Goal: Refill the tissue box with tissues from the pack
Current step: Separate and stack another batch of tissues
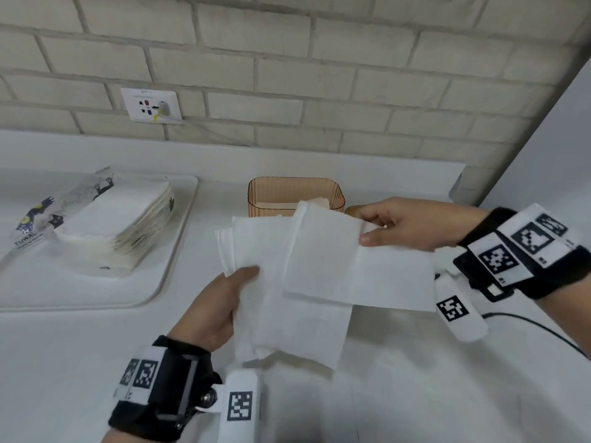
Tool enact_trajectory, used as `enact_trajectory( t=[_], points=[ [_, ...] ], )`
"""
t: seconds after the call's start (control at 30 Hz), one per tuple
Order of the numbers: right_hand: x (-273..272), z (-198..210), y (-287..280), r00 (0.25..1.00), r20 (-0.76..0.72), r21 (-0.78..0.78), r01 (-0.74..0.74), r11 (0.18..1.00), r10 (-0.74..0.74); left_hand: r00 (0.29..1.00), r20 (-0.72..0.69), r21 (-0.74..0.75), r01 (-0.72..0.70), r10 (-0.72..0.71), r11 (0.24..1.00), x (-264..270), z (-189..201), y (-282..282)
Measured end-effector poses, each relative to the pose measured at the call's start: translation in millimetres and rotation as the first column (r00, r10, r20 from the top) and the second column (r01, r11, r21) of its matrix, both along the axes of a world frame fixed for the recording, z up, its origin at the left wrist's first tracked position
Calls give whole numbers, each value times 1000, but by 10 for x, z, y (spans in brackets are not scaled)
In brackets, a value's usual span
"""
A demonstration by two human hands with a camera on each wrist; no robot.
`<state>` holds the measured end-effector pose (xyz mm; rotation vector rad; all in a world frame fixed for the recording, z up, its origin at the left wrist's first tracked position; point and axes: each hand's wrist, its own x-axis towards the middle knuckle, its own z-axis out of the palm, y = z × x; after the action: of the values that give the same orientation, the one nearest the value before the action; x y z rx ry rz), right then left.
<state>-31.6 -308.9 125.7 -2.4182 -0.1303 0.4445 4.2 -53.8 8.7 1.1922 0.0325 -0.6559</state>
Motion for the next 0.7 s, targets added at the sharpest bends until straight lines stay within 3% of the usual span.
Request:
enact_trajectory(
  t=[0.17,0.3,0.37,0.53,0.6,0.7],
  points=[
    [243,81,220,993,-1,-332,-115,936,121,992,9,-55,124,-124,991,-154,103,-82],
    [397,92,388,990,5,-411,-126,903,140,993,8,-244,114,-115,963,-329,61,-154],
    [436,73,433,990,-4,-426,-130,896,142,991,24,-270,134,-133,953,-385,34,-152],
    [414,111,340,999,9,-350,-26,936,31,995,43,-213,101,-94,972,-391,-96,-112],
    [354,124,205,993,88,-207,96,974,-79,998,21,-253,57,-53,966,-371,-138,-97],
    [241,95,44,979,70,-17,191,981,-189,1000,1,-268,10,-10,963,-351,-163,-119]
  ],
)
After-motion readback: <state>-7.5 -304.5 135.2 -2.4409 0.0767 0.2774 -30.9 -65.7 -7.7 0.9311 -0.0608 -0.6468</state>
